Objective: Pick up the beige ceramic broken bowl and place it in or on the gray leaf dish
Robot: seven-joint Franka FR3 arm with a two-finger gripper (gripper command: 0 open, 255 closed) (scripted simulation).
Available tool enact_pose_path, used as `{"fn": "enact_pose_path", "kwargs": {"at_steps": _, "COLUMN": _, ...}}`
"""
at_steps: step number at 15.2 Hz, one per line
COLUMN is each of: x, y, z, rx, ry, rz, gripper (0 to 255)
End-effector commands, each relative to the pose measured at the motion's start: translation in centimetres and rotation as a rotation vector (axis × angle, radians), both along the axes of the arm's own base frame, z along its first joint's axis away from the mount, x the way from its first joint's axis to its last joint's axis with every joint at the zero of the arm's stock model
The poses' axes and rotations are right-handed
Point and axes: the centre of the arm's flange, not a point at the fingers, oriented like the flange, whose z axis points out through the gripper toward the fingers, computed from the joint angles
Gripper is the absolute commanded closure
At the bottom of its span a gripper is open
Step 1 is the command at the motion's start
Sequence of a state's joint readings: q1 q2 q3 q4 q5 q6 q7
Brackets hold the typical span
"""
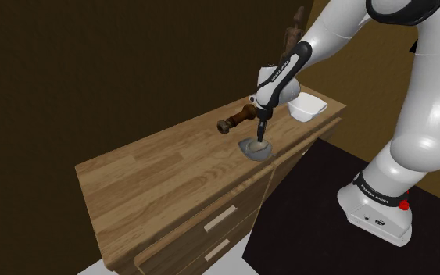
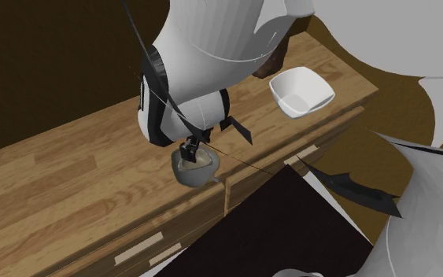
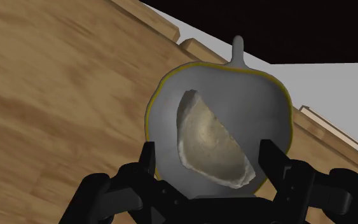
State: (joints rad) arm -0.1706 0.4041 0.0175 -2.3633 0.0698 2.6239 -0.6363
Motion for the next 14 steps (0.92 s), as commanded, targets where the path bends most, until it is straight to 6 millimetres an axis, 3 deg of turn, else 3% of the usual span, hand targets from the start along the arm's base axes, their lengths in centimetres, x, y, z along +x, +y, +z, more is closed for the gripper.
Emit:
{"fn": "enact_pose_path", "kwargs": {"at_steps": 1, "x": 0.0, "y": 0.0, "z": 0.0, "rx": 0.000, "ry": 0.000, "rz": 0.000, "gripper": 0}}
{"fn": "enact_pose_path", "kwargs": {"at_steps": 2, "x": 0.0, "y": 0.0, "z": 0.0, "rx": 0.000, "ry": 0.000, "rz": 0.000, "gripper": 0}}
{"fn": "enact_pose_path", "kwargs": {"at_steps": 6, "x": 0.7, "y": -0.3, "z": 4.9, "rx": 0.000, "ry": 0.000, "rz": 0.000, "gripper": 0}}
{"fn": "enact_pose_path", "kwargs": {"at_steps": 14, "x": 0.7, "y": -0.3, "z": 4.9, "rx": 0.000, "ry": 0.000, "rz": 0.000, "gripper": 0}}
